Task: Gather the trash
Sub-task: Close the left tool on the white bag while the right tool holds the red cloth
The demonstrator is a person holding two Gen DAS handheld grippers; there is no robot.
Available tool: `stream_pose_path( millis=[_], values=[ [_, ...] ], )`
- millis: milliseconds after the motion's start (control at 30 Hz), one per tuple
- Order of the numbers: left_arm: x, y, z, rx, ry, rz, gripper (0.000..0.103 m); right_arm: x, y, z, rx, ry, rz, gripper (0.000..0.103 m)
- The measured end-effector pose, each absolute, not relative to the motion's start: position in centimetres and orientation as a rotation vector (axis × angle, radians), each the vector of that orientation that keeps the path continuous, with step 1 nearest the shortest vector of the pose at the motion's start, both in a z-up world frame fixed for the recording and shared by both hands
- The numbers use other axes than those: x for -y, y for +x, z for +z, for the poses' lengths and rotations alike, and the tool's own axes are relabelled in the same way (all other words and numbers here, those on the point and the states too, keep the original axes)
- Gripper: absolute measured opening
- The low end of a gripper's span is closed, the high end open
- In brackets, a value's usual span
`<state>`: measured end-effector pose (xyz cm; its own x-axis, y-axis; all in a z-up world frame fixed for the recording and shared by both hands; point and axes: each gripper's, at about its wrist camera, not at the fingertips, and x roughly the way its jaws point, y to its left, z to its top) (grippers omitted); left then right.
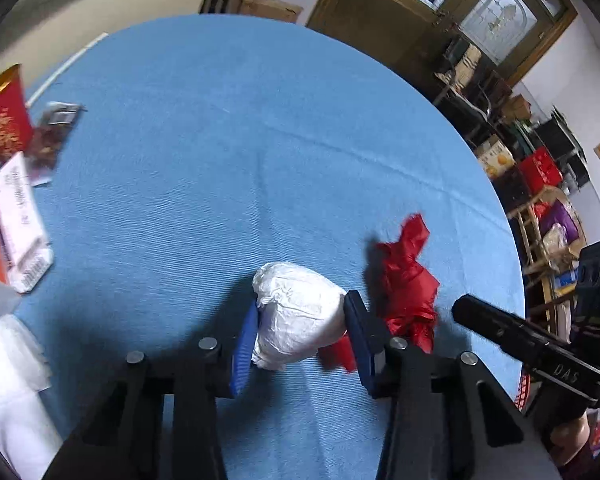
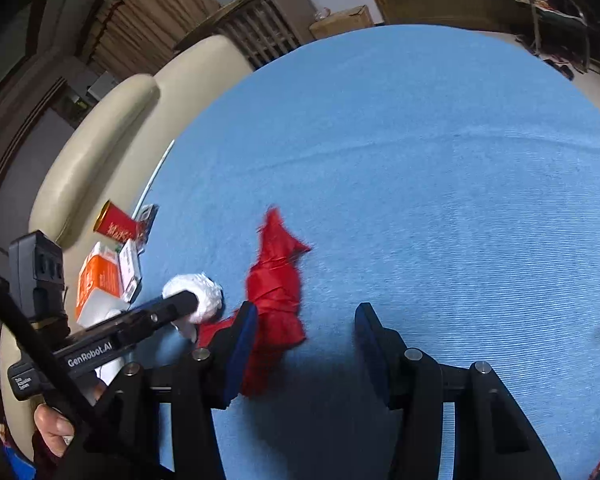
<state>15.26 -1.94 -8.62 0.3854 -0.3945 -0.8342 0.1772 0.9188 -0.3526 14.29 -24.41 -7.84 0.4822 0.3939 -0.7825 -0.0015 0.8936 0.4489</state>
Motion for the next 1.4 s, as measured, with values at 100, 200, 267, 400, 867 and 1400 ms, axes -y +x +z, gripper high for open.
stream_pose_path(
  millis=[100, 200, 267, 400, 867, 1400],
  values=[
    [0.0, 14.4, -7.9, -1.098, -0.238, -0.349, 0.045, 22.8, 14.9, -8.1, -1.061, 0.404, 0.284, 0.054],
    [-0.6, 13.8, -7.5, -1.078, -0.219, -0.31, 0.045, 21.1, 15.6, -8.6, -1.079, 0.387, 0.315, 0.054],
    [-0.7, 13.5, -7.8, -1.083, -0.212, -0.303, 0.045, 20.0, 16.2, -9.3, -1.101, 0.36, 0.297, 0.054],
    [-0.6, 13.1, -8.4, -1.098, -0.193, -0.28, 0.045, 18.4, 16.6, -10.2, -1.102, 0.31, 0.267, 0.054],
    [1.8, 12.6, -9.5, -1.094, -0.1, -0.209, 0.052, 19.9, 14.7, -10.3, -1.072, 0.257, 0.24, 0.039],
    [3.6, 12.1, -9.4, -1.07, -0.006, -0.17, 0.054, 21.7, 13.3, -9.6, -1.076, 0.312, 0.209, 0.062]
  ],
)
